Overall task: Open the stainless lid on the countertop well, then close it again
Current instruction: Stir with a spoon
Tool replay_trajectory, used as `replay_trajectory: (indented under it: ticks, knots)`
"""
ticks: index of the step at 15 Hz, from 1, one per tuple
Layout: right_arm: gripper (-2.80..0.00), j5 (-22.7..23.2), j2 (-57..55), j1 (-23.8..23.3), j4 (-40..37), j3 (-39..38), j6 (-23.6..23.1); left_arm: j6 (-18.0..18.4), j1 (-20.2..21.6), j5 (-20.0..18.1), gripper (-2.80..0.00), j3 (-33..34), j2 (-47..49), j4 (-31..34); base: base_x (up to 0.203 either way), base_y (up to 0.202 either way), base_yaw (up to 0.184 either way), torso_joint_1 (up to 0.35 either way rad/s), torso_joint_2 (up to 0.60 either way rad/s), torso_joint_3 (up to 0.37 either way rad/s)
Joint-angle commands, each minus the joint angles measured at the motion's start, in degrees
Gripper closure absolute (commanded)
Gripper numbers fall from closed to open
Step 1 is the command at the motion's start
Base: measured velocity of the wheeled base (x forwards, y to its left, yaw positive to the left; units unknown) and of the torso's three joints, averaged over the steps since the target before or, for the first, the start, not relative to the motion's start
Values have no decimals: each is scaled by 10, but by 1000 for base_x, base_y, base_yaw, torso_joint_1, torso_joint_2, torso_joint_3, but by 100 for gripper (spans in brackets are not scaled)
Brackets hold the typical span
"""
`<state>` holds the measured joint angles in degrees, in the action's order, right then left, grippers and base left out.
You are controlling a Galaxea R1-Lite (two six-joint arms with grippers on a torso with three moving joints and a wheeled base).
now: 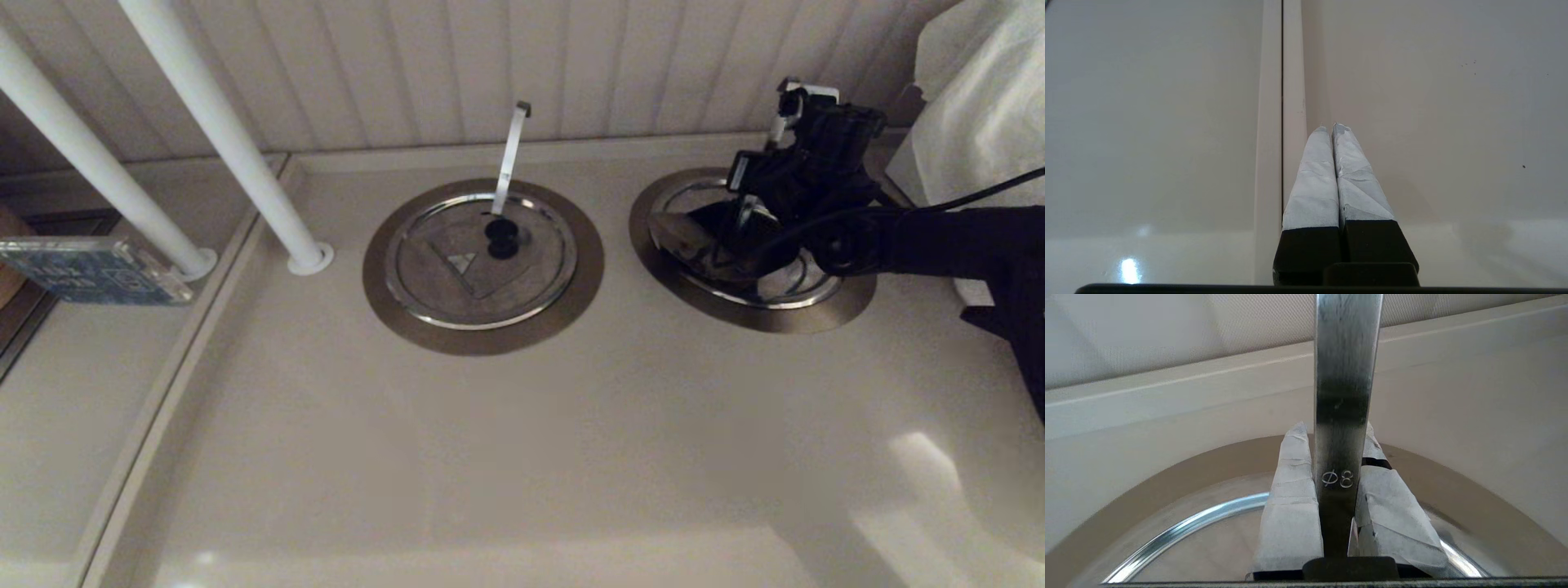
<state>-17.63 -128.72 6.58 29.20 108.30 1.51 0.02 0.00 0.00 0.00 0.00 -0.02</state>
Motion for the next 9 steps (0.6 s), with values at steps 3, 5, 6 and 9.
replay_trajectory:
  ticks: [3, 5, 6, 9]
  knots:
    - [0, 0, 71, 1, 3, -65, 8, 0, 0, 0, 0, 0, -1, -1, 0, 0, 0, 0, 0, 0]
    - [0, 1, 103, 4, 13, -98, 12, 0, 0, 0, 0, 0, 0, 0, 0, 0, 0, 0, 0, 0]
    - [0, 2, 119, 7, 14, -114, 13, 1, 0, 0, 0, 0, 0, -1, 0, 0, 0, 0, 0, 0]
    - [0, 4, 158, 20, 18, -159, 15, 1, 0, 0, 0, 0, 0, -1, 0, 0, 0, 0, 0, 0]
